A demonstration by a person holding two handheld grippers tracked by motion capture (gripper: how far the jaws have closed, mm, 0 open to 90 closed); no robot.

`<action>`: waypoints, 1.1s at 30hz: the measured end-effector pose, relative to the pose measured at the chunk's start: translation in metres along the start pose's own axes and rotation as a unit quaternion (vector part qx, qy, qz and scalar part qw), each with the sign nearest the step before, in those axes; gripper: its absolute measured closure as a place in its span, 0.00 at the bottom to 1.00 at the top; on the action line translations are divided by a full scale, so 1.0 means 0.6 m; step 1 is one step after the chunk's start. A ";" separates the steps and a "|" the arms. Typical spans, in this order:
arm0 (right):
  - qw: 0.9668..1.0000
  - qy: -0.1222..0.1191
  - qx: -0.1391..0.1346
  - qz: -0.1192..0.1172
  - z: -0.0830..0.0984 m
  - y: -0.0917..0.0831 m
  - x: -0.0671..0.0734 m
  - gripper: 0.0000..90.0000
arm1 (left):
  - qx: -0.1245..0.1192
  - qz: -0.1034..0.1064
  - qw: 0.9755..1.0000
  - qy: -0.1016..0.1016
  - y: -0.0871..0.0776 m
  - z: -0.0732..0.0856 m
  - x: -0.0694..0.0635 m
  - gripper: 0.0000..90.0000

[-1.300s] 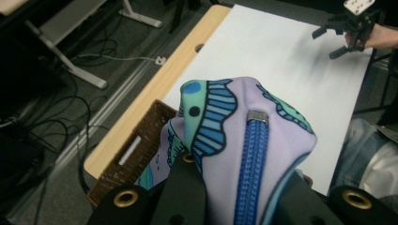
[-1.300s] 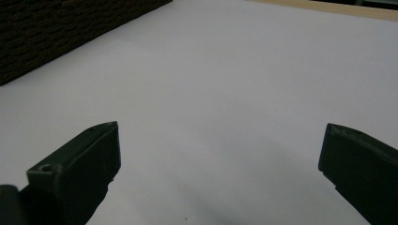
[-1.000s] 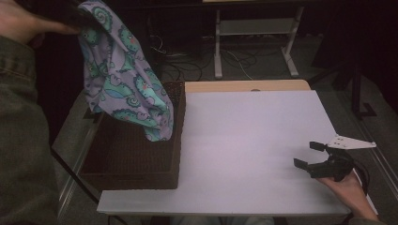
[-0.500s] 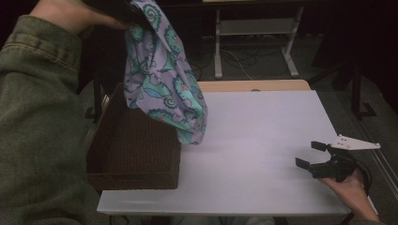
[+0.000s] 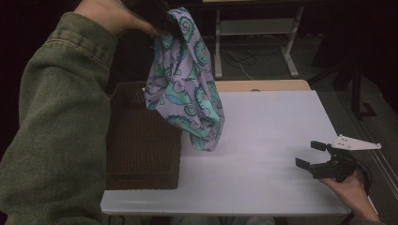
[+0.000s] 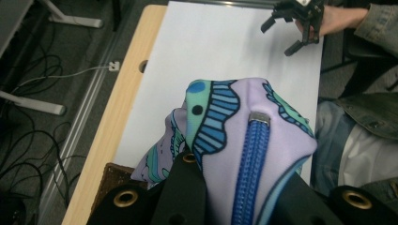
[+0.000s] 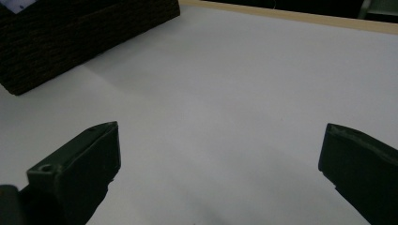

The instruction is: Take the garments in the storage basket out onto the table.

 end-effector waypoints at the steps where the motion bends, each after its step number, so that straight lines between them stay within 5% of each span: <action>1: 1.000 0.000 0.000 0.000 0.000 0.000 0.000 0.00 | 0.003 0.002 1.000 0.000 0.004 -0.004 -0.002 0.96; 27: 1.000 -0.004 -0.002 -0.004 -0.001 0.000 0.000 0.00 | 0.061 0.034 0.997 0.033 0.110 -0.055 -0.007 0.96; 33: 1.000 -0.004 0.000 -0.005 -0.001 0.000 0.001 0.00 | 0.067 0.038 0.997 0.027 0.135 -0.060 -0.007 0.96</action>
Point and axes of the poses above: each handheld gripper's, and its own axes: y roughly forward along the jaws, z roughly out of its underside, x roughly to its left, the point moved 1 cm from there along y, roughly forward along the jaws, and after that the axes turned 1 degree about -x, right-handed, at the moved point
